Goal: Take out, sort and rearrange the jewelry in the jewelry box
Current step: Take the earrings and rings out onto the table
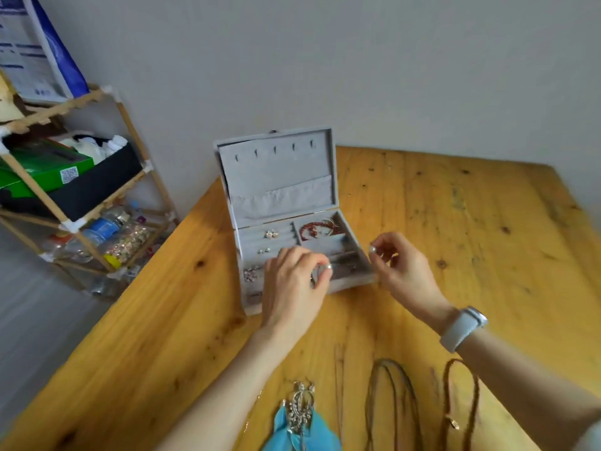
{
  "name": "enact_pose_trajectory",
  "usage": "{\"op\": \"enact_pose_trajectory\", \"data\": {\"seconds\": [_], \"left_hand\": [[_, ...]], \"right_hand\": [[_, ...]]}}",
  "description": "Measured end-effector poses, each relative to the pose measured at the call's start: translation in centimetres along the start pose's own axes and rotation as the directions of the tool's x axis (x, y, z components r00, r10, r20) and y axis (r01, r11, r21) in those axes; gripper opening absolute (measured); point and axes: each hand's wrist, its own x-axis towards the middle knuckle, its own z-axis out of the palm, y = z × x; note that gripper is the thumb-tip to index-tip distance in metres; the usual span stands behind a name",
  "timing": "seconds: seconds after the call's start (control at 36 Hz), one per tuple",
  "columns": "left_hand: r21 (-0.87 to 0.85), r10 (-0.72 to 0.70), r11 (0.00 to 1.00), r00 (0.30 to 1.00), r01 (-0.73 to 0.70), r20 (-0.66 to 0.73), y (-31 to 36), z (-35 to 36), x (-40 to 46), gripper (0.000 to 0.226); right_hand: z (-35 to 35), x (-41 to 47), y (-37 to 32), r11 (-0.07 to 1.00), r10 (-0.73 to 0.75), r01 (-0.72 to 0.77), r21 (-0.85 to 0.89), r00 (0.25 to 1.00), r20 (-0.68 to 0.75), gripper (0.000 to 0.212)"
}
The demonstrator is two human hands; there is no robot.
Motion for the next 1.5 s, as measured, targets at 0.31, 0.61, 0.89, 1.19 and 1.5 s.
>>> {"op": "enact_pose_trajectory", "data": {"seconds": [0.31,0.61,0.89,1.19,1.5], "left_hand": [[0.152,0.026,0.987,0.984,-0.053,0.174,7.1,7.7,-0.3,0.015],[0.250,-0.021,0.968,0.997,0.002,0.072,6.4,9.5,0.0,0.014],[0.274,0.032,0.961,0.998,-0.044,0.048,6.1,9.7,-0.3,0.012],[0.265,0.031,0.963,0.998,-0.046,0.061,6.0,9.8,-0.5,0.016],[0.073,0.026,0.997,0.998,-0.030,0.064,5.1,7.2,-0.5,0.025]], "right_hand": [[-5.2,-2.8,7.1,0.936,0.061,-0.055,-0.348,0.998,0.006,0.008],[-4.0,-1.9,7.2,0.898,0.049,-0.048,-0.437,0.999,-0.008,0.013],[-3.4,-1.4,7.1,0.905,0.037,-0.030,-0.425,0.999,0.010,0.012],[-3.8,-1.7,6.9,0.932,0.010,0.001,-0.362,1.000,0.029,0.016],[-3.8,-1.4,6.2,0.960,0.089,-0.071,-0.272,0.995,0.055,0.021]]}}
